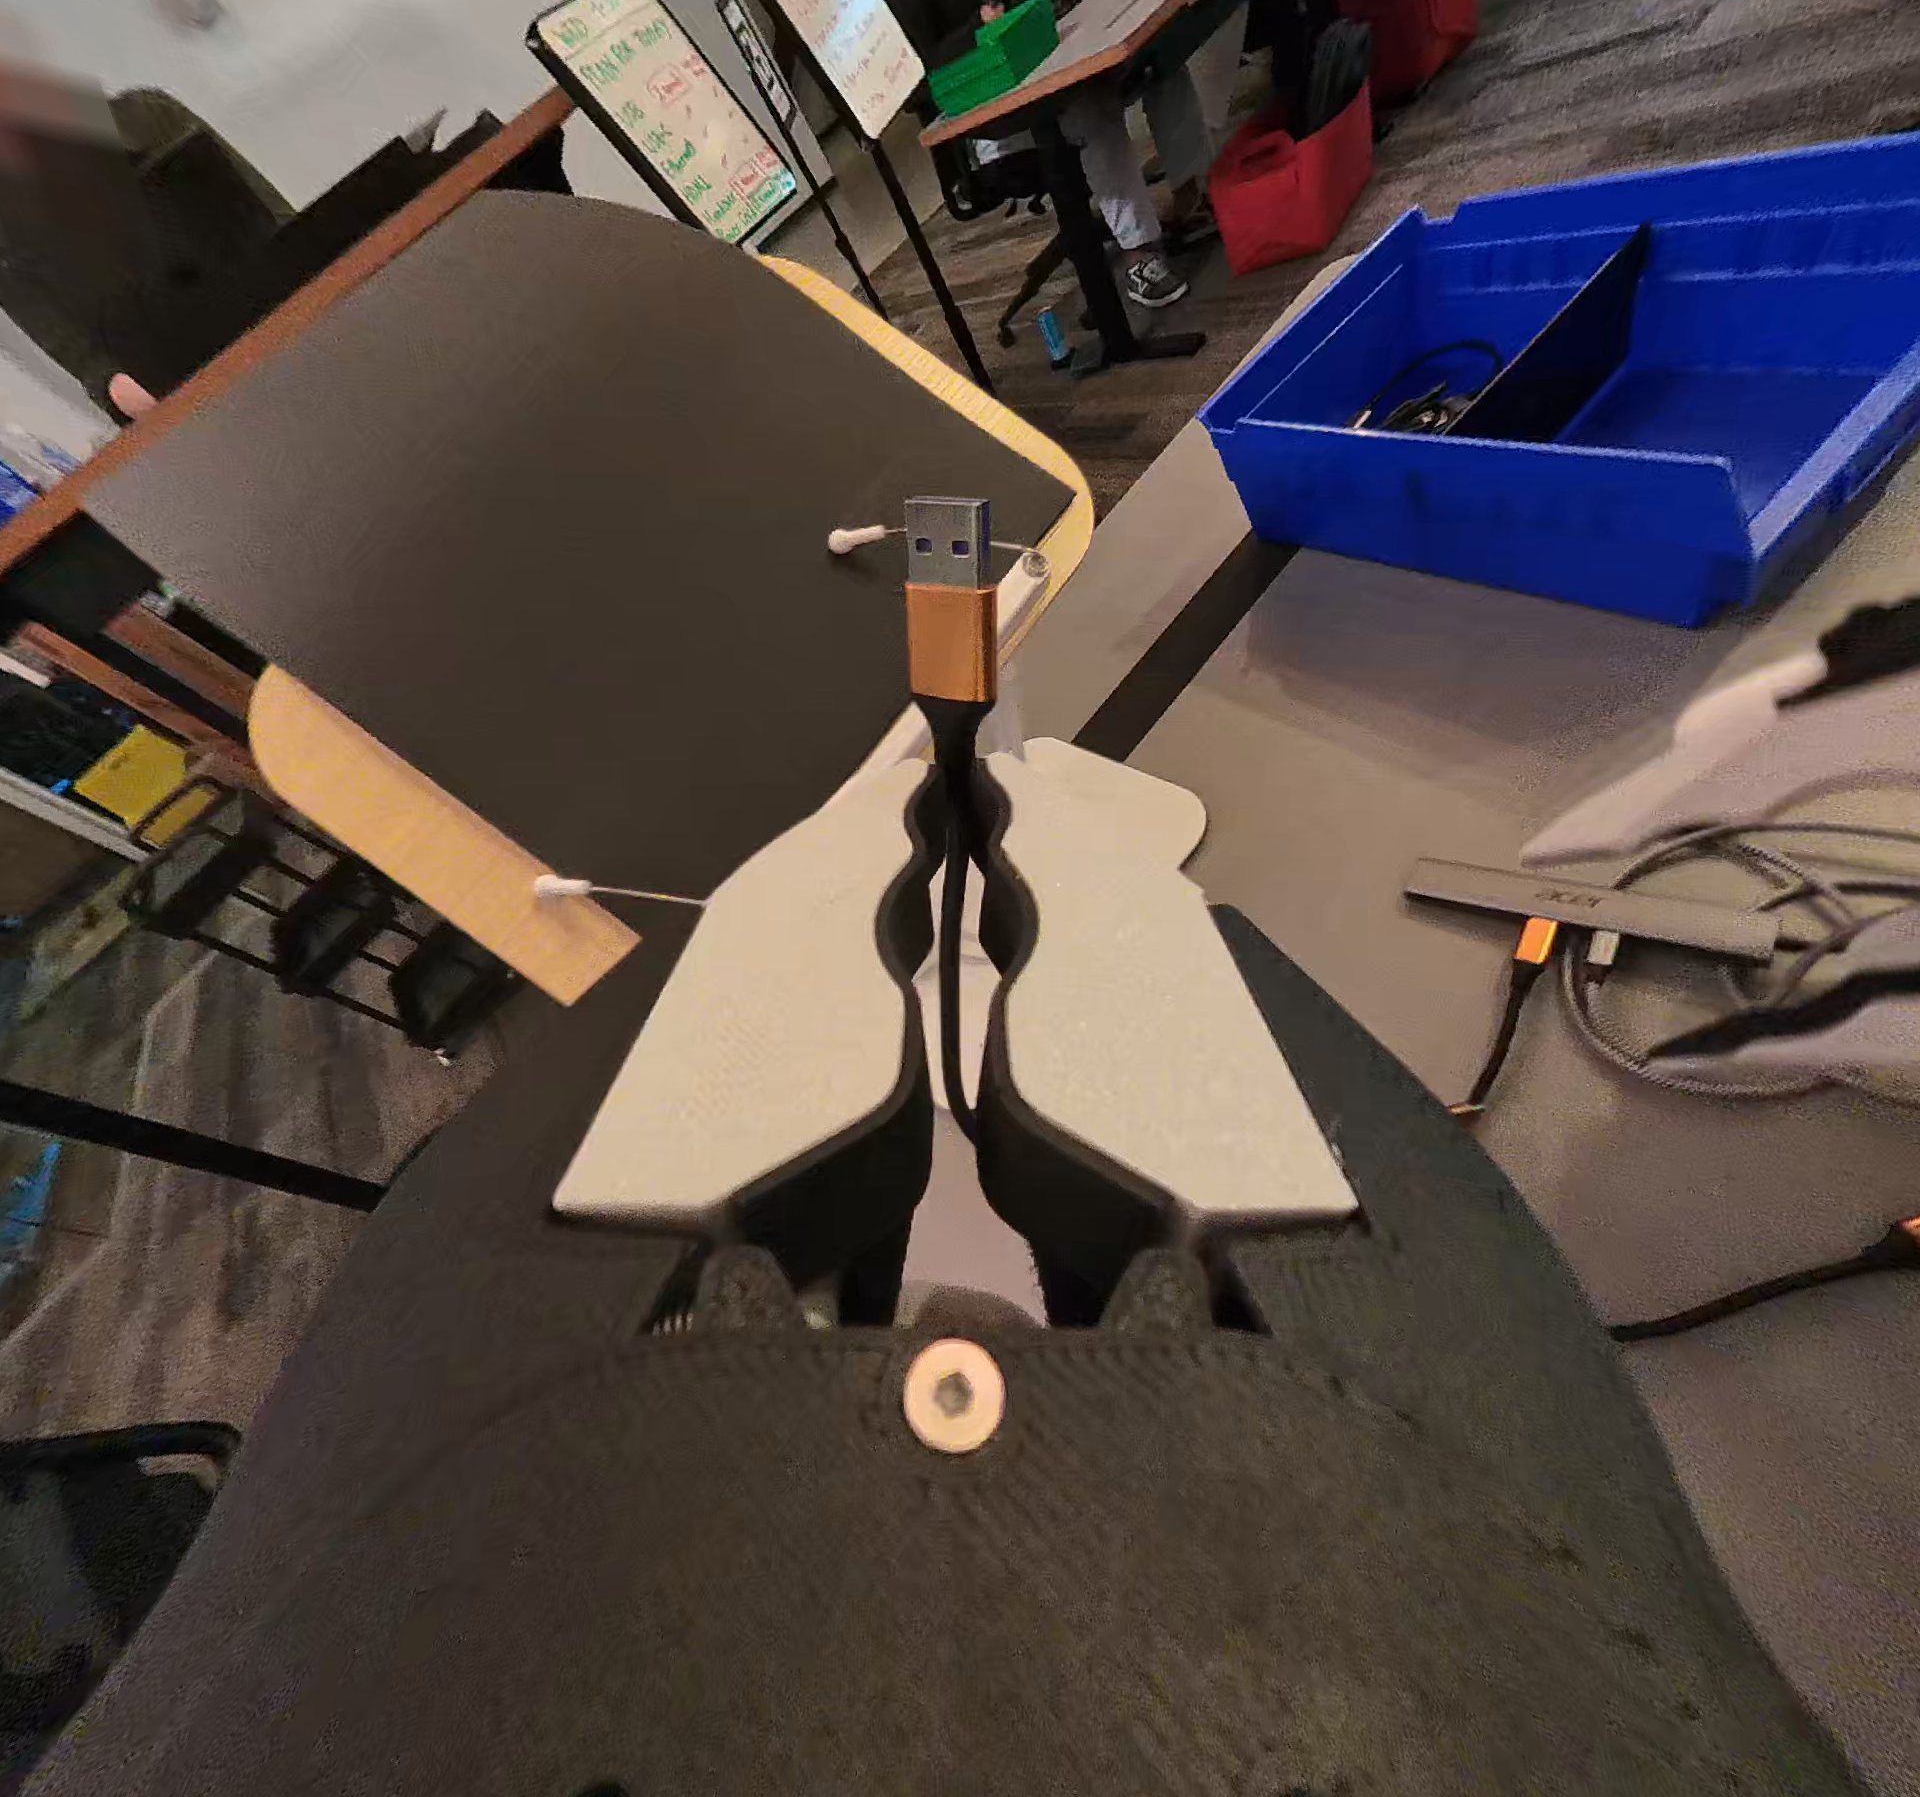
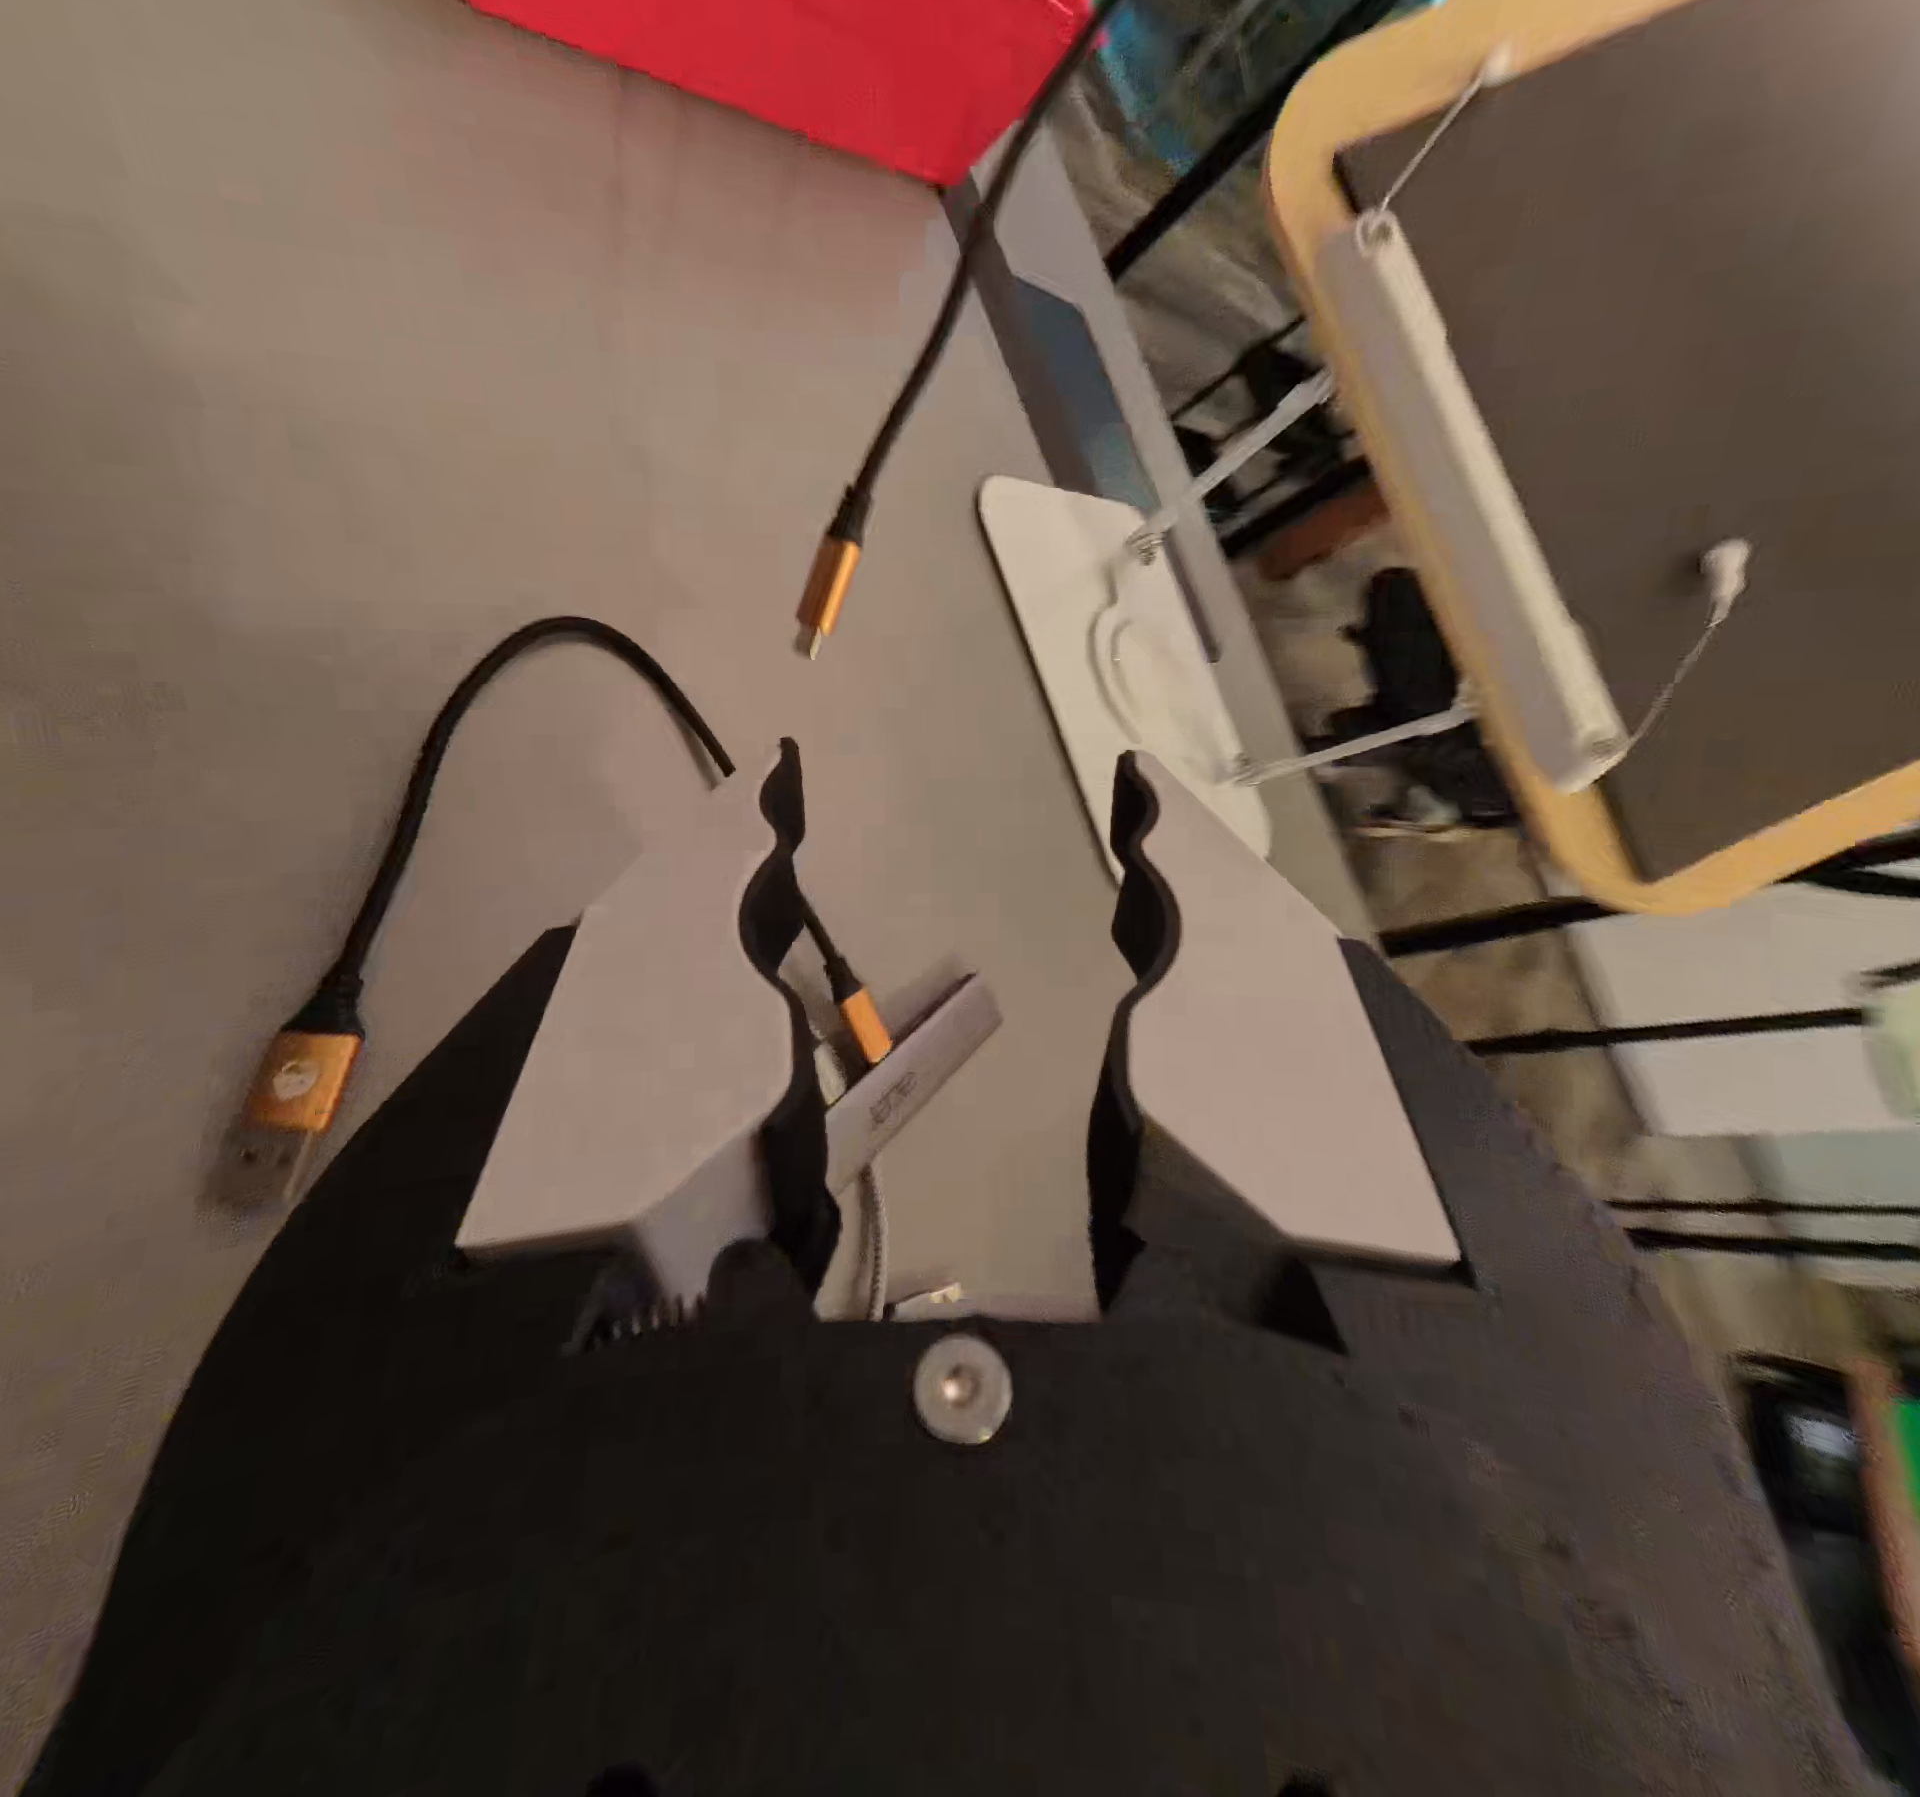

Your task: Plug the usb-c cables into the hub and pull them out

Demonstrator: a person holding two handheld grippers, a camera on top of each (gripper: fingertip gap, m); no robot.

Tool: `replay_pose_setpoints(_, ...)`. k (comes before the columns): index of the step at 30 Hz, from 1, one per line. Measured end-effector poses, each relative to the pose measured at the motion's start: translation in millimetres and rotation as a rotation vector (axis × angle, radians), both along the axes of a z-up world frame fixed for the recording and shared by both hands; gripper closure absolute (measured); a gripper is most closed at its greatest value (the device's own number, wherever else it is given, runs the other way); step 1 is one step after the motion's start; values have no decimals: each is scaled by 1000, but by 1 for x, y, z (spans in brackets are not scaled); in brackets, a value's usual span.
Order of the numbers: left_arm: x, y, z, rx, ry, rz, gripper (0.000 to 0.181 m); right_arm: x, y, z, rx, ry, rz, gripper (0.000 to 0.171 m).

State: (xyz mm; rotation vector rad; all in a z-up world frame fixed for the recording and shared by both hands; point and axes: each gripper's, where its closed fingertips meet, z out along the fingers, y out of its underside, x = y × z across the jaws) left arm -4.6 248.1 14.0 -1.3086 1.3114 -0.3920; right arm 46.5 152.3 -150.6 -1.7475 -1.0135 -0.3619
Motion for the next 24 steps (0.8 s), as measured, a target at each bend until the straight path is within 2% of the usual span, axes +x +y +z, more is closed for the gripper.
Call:
replay_pose_setpoints(2,7,-3,-4,-8,7,13,177,-8,5,-6,56,-112,-44,113)
replay_pose_setpoints(4,13,-9,-6,-39,-7,14,178,-16,9,-20,40,-148,-85,120)
replay_pose_setpoints(6,19,-15,-6,-87,-30,8,177,-17,15,-33,32,-198,-128,121)
replay_pose_setpoints(9,23,-18,-6,-99,-53,24,177,-21,24,-43,-2,-119,-162,129)
replay_pose_setpoints(11,25,-22,-8,-137,-65,19,177,-21,27,-45,-26,-80,-166,145)
replay_pose_setpoints(13,27,-25,-9,-178,-85,5,177,-22,29,-48,-73,-42,-155,149)
replay_pose_setpoints(14,27,-25,-8,-185,-92,6,177,-22,30,-46,-83,-18,-149,164)
replay_pose_setpoints(15,27,-25,-7,-182,-97,8,177,-21,30,-47,-106,4,-146,166)
replay_pose_setpoints(18,22,-19,-5,-213,-115,16,177,-30,24,-45,-212,125,-65,167)
replay_pose_setpoints(20,15,-8,-7,-211,-112,45,177,-43,13,-39,-308,233,53,167)
replay_pose_setpoints(24,-3,14,-33,-259,-51,91,177,-59,-20,-23,-585,460,282,167)
